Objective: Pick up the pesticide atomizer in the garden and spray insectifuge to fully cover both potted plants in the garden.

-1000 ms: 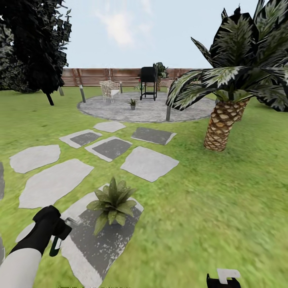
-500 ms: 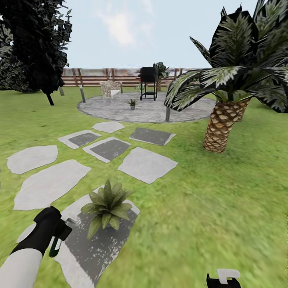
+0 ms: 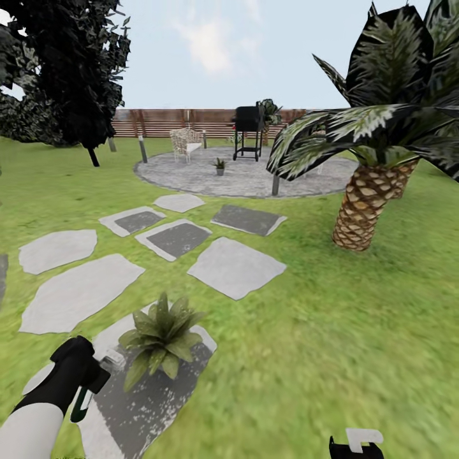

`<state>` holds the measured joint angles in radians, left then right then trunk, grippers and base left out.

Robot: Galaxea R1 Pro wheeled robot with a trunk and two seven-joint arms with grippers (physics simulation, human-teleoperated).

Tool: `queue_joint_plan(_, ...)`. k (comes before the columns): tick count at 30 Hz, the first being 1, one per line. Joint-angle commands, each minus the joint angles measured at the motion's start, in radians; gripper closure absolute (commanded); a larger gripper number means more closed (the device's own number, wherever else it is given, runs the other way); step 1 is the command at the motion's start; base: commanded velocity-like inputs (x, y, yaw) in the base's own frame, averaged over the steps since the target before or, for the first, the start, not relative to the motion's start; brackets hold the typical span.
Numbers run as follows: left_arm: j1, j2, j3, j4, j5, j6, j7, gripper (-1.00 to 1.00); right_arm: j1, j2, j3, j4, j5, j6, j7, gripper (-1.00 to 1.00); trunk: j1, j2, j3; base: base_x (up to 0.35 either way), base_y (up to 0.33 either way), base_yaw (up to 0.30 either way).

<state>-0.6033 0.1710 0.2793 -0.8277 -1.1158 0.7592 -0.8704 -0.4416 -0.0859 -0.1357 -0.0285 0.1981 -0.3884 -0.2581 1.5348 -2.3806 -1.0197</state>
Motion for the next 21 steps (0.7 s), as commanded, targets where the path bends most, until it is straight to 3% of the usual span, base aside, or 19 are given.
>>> queue_joint_plan(1, 0.017, 0.000, 0.002, -0.002, -0.007, 0.001, -0.006, 1.00, 0.000, 0.000, -0.008, 0.001, 0.011, -0.003, -0.003, -1.00, 0.000, 0.000, -0.001, 0.170, -0.234, 0.277)
queue_joint_plan(9, 0.036, -0.008, 0.000, -0.009, 0.000, -0.002, 0.011, 1.00, 0.000, 0.000, -0.008, 0.001, 0.011, -0.003, -0.003, -1.00, 0.000, 0.000, -0.001, 0.059, -0.256, 0.258)
queue_joint_plan(21, 0.035, 0.003, 0.007, -0.021, 0.002, 0.000, 0.025, 1.00, 0.000, -0.001, -0.009, 0.001, 0.011, -0.003, -0.003, -1.00, 0.000, 0.000, -0.001, -0.027, -0.271, 0.015)
